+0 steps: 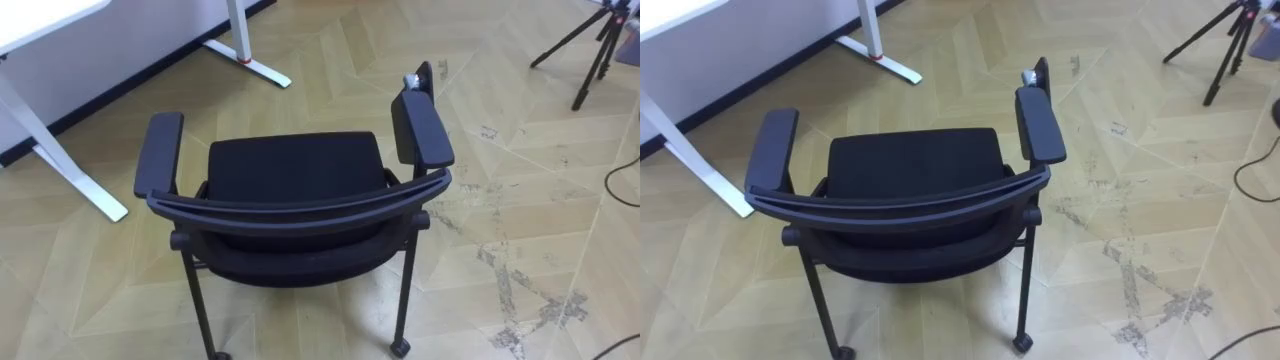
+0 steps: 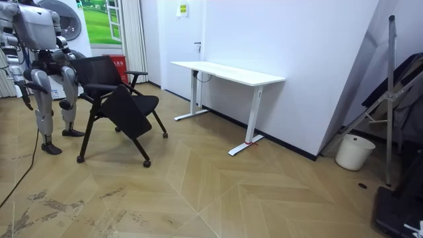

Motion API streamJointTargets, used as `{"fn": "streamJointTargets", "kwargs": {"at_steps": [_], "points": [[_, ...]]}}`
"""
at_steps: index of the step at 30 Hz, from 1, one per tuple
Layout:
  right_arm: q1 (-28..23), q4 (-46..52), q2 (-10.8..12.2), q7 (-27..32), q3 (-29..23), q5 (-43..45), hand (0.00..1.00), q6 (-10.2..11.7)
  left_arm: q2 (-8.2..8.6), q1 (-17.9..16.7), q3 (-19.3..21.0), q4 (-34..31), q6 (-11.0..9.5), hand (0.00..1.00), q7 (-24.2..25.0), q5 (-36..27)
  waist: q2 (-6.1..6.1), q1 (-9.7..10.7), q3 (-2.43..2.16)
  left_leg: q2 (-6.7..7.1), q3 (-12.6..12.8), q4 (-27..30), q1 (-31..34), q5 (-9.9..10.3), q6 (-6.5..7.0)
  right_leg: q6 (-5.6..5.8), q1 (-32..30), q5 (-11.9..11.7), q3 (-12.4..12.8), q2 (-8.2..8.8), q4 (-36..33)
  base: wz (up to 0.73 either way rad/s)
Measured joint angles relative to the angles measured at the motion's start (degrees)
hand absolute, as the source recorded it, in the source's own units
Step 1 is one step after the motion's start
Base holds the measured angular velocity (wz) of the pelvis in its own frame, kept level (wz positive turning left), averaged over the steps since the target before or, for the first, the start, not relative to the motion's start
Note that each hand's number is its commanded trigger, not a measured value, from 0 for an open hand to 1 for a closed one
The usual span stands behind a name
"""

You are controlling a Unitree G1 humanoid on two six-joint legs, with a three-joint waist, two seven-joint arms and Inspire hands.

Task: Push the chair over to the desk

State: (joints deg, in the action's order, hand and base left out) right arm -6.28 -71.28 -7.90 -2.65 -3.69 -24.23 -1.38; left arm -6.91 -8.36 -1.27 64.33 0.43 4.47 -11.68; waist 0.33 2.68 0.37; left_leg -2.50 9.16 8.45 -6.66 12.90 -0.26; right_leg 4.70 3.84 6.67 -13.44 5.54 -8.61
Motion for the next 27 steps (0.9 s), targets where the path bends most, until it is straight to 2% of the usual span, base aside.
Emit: {"fn": "streamJointTargets", "kwargs": {"at_steps": [6, 12, 14, 18, 21, 24, 27], "points": [[0.19, 0.03, 0.06, 0.64, -0.41, 2.11, 0.00, 0.06, 0.01, 0.04, 0.06, 0.12, -0.02, 0.00, 0.02, 0.10, 0.03, -0.02, -0.04, 0.00, 0.13, 0.14, -0.07, 0.00, 0.00, 0.00, 0.00, 0.00, 0.30, -0.03, -0.03, 0.00], [0.42, -0.01, 0.08, 6.29, -0.73, 2.57, 0.00, -0.03, 0.08, 0.04, 0.78, 1.34, 0.44, 0.00, -0.60, 0.01, -0.07, 0.02, 0.13, 0.00, 0.35, 0.08, -0.58, 0.00, 0.00, -0.01, 0.37, 0.00, 0.58, -0.03, -0.14, 0.00], [0.24, 0.19, 0.10, 7.79, -2.71, 2.57, 0.00, -0.10, 0.60, -0.33, 2.98, 1.36, 0.99, 0.00, -1.80, 0.01, -0.19, 0.18, 0.15, 0.00, 0.37, -0.02, -0.61, 0.00, 0.00, -0.01, 0.40, 0.00, 0.58, -0.03, -0.15, 0.00], [0.03, 0.20, 0.07, 9.58, -3.90, 1.82, 0.00, -1.22, 0.74, -0.51, 4.81, 1.35, 1.86, 0.00, -3.27, -0.32, -0.28, 0.06, 0.05, -0.01, 0.26, -0.22, -0.61, 0.00, -0.01, -0.03, 0.39, 0.03, 0.54, -0.06, -0.15, 0.00], [-0.08, 0.09, 0.07, 10.14, -4.67, 1.52, 0.00, -1.23, 0.82, -1.12, 6.60, 1.42, 2.15, 0.00, -4.77, -1.07, -0.25, 0.00, -0.10, -0.01, 0.13, -0.17, -0.91, 0.00, -0.01, -0.03, 0.65, 0.03, 0.62, -0.10, -0.05, 0.00], [-0.47, 0.06, 0.08, 10.94, -5.63, 1.35, 0.00, -1.23, 1.01, -2.17, 9.32, 1.37, 2.17, 0.00, -7.66, -1.01, -0.35, -0.08, -0.18, -0.01, 0.14, -0.30, -1.21, 0.06, -0.06, 0.00, 0.89, 0.05, 0.66, -0.14, 0.01, 0.00], [-0.47, 0.06, 0.08, 12.35, -7.13, 1.32, 0.00, -2.04, 0.76, -3.28, 12.90, 1.39, 3.06, 0.00, -11.62, 0.19, -0.09, -0.09, -0.30, -0.03, -0.06, -0.30, -1.20, 0.08, -0.09, 0.01, 0.92, 0.05, 0.72, -0.15, 0.01, 0.00]]}}
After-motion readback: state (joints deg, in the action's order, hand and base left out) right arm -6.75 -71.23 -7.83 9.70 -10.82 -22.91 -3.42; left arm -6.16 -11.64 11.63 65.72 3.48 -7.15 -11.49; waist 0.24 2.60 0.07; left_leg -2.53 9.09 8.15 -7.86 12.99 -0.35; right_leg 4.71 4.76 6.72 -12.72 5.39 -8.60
